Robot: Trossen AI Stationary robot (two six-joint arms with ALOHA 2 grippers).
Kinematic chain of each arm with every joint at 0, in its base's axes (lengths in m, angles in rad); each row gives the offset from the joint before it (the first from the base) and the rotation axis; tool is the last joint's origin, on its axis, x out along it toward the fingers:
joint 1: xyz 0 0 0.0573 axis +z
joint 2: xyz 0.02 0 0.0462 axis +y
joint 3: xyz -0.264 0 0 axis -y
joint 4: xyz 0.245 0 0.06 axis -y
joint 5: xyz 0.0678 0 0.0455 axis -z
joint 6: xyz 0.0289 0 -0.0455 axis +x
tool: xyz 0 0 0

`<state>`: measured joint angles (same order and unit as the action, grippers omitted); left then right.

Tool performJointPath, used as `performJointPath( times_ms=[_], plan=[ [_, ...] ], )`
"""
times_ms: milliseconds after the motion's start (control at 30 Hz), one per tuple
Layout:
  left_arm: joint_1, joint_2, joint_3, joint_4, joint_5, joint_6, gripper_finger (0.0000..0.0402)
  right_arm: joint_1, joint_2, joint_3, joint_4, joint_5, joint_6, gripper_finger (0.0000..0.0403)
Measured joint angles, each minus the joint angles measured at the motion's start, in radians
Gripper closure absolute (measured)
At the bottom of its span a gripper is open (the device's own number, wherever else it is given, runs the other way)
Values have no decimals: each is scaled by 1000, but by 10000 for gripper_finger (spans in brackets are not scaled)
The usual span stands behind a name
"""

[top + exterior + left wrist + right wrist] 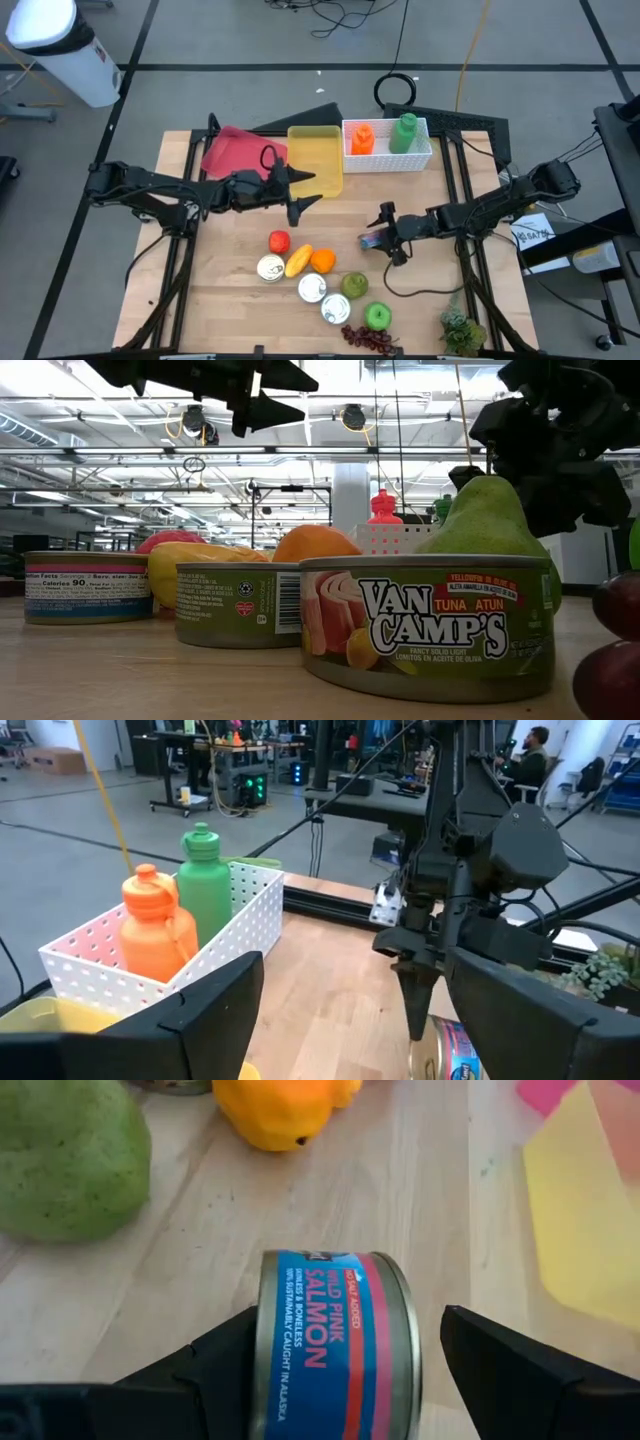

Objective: Pick & Place Food Item
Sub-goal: Put the right blue and pink tuna can into the red bin

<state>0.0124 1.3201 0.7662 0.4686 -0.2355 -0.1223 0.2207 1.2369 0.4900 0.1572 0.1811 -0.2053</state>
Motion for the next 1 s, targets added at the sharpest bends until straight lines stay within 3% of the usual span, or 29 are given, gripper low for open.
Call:
performJointPath(
  times_ms=[267, 467, 700, 800, 1000],
  plan=[
    [-2, 0, 0, 0, 2, 0, 81, 1, 0, 0, -28, -3, 114, 136],
    [-2, 0, 0, 3, 2, -46, 93, -1, 0, 0, -73, -90, 168, 206],
    [-2, 1, 0, 2, 2, -45, 90, 4, -51, 0, -75, -104, 63, 222],
    [-2, 18, 0, 6, 17, -46, 83, 23, -107, 0, -72, -83, -29, 222],
    [-10, 133, 2, 111, 159, -18, 83, 66, -227, 0, 13, 128, -59, 222]
  ],
)
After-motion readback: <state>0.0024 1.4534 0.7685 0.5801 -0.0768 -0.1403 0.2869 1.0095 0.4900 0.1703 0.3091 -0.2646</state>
